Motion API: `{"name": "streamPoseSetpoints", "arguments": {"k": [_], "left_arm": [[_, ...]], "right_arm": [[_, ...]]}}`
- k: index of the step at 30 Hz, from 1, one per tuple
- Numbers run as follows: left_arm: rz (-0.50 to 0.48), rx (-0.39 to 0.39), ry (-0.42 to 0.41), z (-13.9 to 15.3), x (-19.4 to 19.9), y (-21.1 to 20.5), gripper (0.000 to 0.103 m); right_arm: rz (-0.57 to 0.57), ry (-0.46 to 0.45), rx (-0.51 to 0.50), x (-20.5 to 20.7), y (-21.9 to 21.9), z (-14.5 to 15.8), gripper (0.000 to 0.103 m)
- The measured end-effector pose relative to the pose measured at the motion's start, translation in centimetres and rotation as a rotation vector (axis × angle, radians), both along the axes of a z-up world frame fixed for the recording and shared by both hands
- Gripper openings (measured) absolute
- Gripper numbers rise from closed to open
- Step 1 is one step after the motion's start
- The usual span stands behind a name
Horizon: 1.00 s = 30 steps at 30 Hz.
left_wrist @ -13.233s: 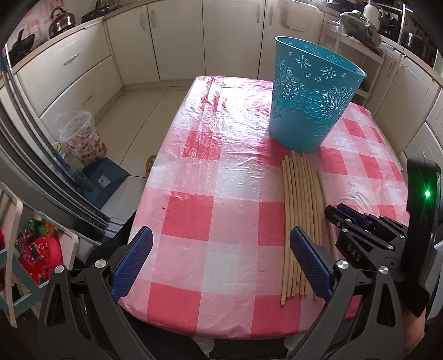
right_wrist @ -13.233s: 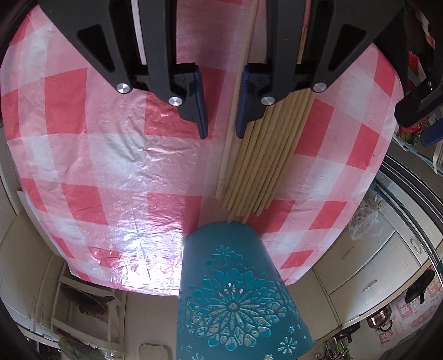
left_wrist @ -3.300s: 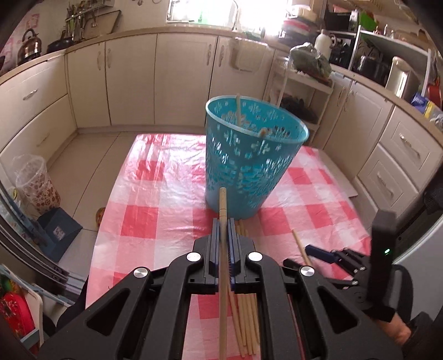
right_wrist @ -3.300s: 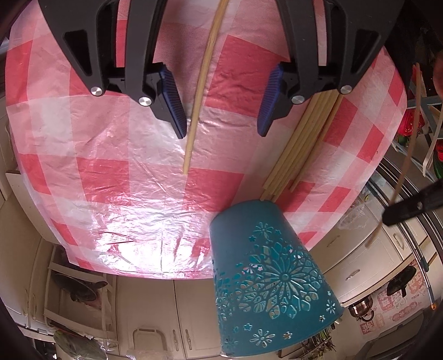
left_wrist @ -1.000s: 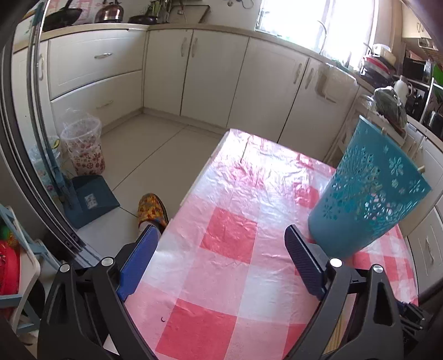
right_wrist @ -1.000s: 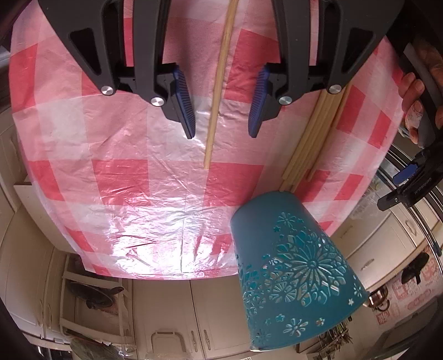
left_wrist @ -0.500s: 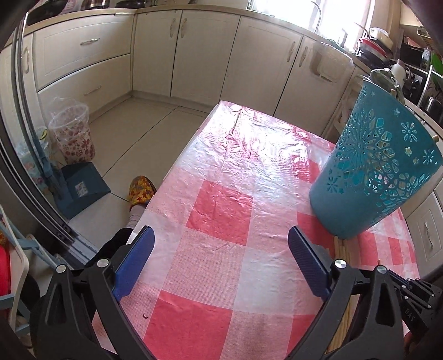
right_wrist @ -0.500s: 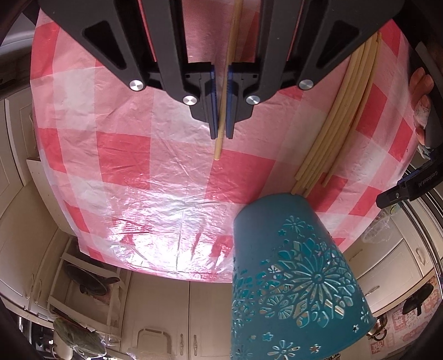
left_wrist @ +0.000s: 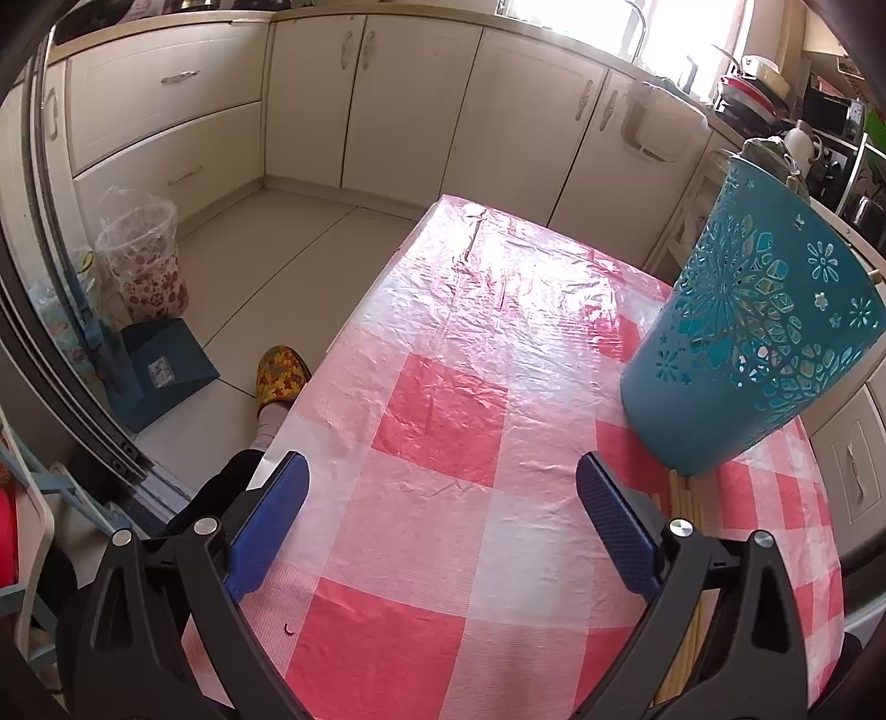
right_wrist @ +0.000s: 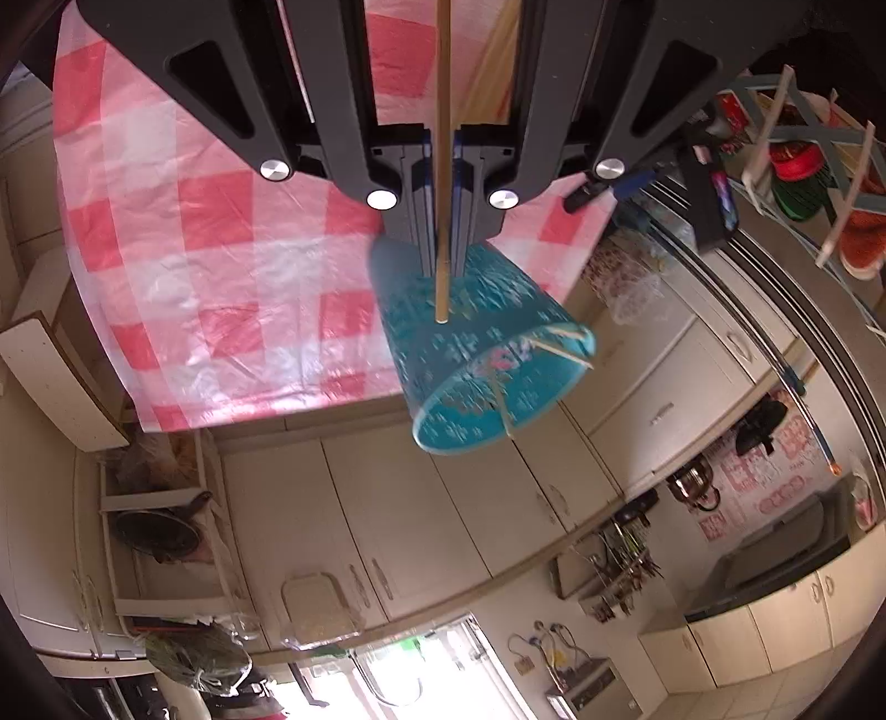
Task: Organize utensils
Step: 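Lift the stick with the right gripper and release it into the basket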
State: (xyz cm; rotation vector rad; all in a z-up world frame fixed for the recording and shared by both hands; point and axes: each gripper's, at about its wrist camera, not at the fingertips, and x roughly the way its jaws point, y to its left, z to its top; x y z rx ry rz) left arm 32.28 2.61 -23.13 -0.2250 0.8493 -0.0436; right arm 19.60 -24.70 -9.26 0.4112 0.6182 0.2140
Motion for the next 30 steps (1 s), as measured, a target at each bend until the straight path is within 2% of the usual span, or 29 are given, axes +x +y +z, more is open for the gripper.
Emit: {"name": "streamPoseSetpoints", "arguments": {"k": [7,11,15,18,22,30], "left_arm": [[-0.007,0.014,-0.006,0.0,-0.1,-0.2,0.093],[-0.007,0.009,-0.005,0.0,-0.1,-0.2,0.093],[-0.009,-0.002,-0.007,0.0,0.0,-0.2,0.093],[-0.009,-0.013,-0.008,-0.1,0.0,0.0,0.093],[-0.008,-0.028,-0.009,-0.1,0.1,0.2,0.093],[-0.006,-0.030,-0.007,-0.2,0.1,0.4,0.093]], "right_arm": [[-0.036,-0.192,0.038,3.7,1.2,6.0,0.005],[-0.127,-0.297,-0.002,6.8,2.2,8.0,0.006],[-0.227,-0.368,-0.062,9.5,2.8,8.4,0.006],[-0.271,-0.365,-0.099,11.5,2.8,7.4,0.006],[-0.271,-0.303,-0.117,13.2,2.8,5.9,0.006],[-0.217,-0.255,-0.146,12.5,3.3,4.1,0.006]]}}
